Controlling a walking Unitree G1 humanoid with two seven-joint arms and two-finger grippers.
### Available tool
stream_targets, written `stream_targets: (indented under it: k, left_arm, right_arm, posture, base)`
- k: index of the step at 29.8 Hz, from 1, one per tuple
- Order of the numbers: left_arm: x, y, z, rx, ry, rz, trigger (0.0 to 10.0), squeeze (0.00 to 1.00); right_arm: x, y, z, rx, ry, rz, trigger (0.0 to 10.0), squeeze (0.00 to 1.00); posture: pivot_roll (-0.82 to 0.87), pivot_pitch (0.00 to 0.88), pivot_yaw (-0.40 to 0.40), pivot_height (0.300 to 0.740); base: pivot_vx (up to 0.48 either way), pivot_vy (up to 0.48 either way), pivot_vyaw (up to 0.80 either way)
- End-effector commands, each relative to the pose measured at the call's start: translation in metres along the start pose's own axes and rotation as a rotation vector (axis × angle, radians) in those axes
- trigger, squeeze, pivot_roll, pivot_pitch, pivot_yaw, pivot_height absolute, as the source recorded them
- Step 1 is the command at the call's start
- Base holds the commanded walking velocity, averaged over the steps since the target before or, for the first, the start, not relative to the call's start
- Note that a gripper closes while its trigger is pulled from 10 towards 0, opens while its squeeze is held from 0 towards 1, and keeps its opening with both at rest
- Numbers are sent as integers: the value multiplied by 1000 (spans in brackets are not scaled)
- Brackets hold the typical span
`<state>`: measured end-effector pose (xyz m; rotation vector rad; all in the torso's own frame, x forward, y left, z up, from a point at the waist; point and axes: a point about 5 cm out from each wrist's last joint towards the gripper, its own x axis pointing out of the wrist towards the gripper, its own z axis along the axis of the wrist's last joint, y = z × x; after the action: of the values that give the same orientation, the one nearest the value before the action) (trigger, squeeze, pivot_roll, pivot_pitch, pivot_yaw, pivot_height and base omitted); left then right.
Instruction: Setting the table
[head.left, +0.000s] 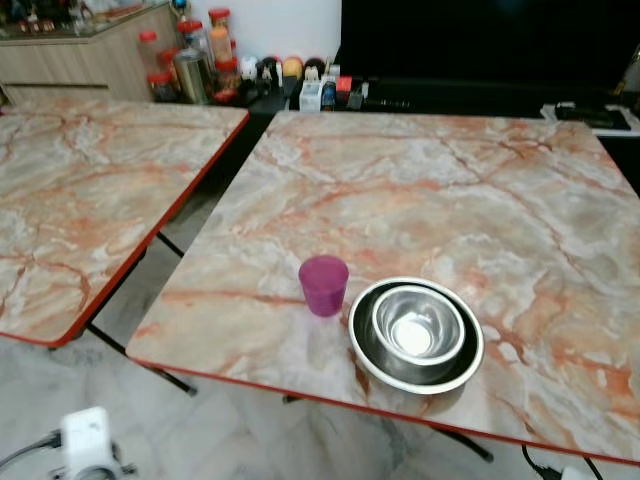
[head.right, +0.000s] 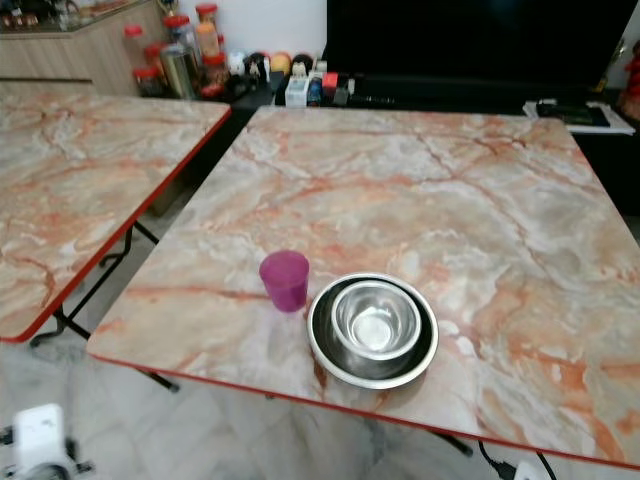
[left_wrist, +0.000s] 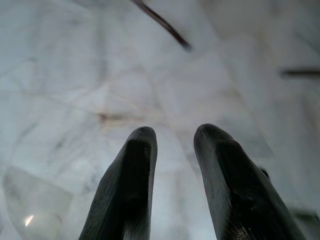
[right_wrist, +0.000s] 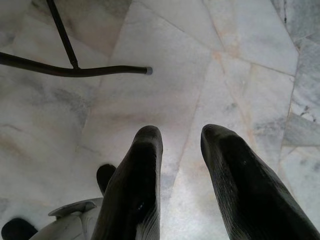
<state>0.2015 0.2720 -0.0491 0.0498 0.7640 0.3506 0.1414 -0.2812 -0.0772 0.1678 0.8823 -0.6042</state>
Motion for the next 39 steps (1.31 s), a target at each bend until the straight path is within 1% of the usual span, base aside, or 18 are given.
stream_targets:
  k: [1, 4, 6, 8, 9, 14, 17, 19, 20, 24, 27, 35, 39]
  left_arm:
    - [1, -2, 0, 45, 32, -43, 10000, 0]
    - [1, -11, -5, 48, 88, -125, 10000, 0]
    - [1, -19, -9, 80, 113, -177, 10000, 0]
    - [0, -19, -10, 77, 115, -177, 10000, 0]
    - [0, -19, -12, 50, 122, -172, 10000, 0]
    - [0, -16, -13, 6, 121, -179, 10000, 0]
    - [0, -12, -12, -26, 110, -159, 10000, 0]
    - [0, -10, -11, -27, 110, -144, 10000, 0]
    - [0, -8, -12, -46, 118, -137, 10000, 0]
    - [0, -5, -15, -36, 128, -126, 10000, 0]
    - [0, -2, -16, -51, 134, -115, 10000, 0]
    - [0, -11, -14, -58, 121, -127, 10000, 0]
    - [0, -12, -15, -66, 124, -128, 10000, 0]
  right_arm:
    - [-1, 1, -5, 27, 28, 11, 10000, 0]
    - [-1, 2, -6, 54, 40, 26, 10000, 0]
    - [-1, 2, -7, 74, 55, 44, 10000, 0]
    - [-1, 3, -8, 79, 60, 47, 10000, 0]
    - [-1, 3, -8, 85, 64, 50, 10000, 0]
    - [-1, 3, -8, 94, 70, 55, 10000, 0]
    - [-1, 3, -8, 98, 84, 75, 10000, 0]
    - [-1, 3, -8, 94, 85, 76, 10000, 0]
    - [-1, 2, -8, 94, 86, 76, 10000, 0]
    - [-1, 2, -8, 99, 89, 79, 10000, 0]
    - [0, 1, -8, 99, 89, 75, 10000, 0]
    - [0, 0, -7, 102, 80, 68, 10000, 0]
    - [0, 0, -7, 105, 80, 61, 10000, 0]
  posture:
    - [9, 51, 55, 740]
    - [3, 57, 52, 740]
    - [6, 65, 48, 740]
    - [0, 68, 48, 740]
    - [-6, 71, 47, 740]
    - [-11, 76, 45, 740]
    - [-13, 83, 34, 740]
    - [-15, 83, 33, 740]
    - [-16, 84, 32, 740]
    - [-17, 82, 29, 740]
    - [-25, 81, 28, 740]
    - [-21, 80, 23, 740]
    - [-21, 80, 23, 740]
  base:
    - [0, 0, 0]
    - [0, 0, 0]
    - [0, 0, 0]
    - [0, 0, 0]
    - [0, 0, 0]
    - [0, 0, 0]
    - [0, 0, 0]
    - [0, 0, 0]
    - [0, 0, 0]
    - [0, 0, 0]
    - [0, 0, 0]
    - [0, 0, 0]
    - [0, 0, 0]
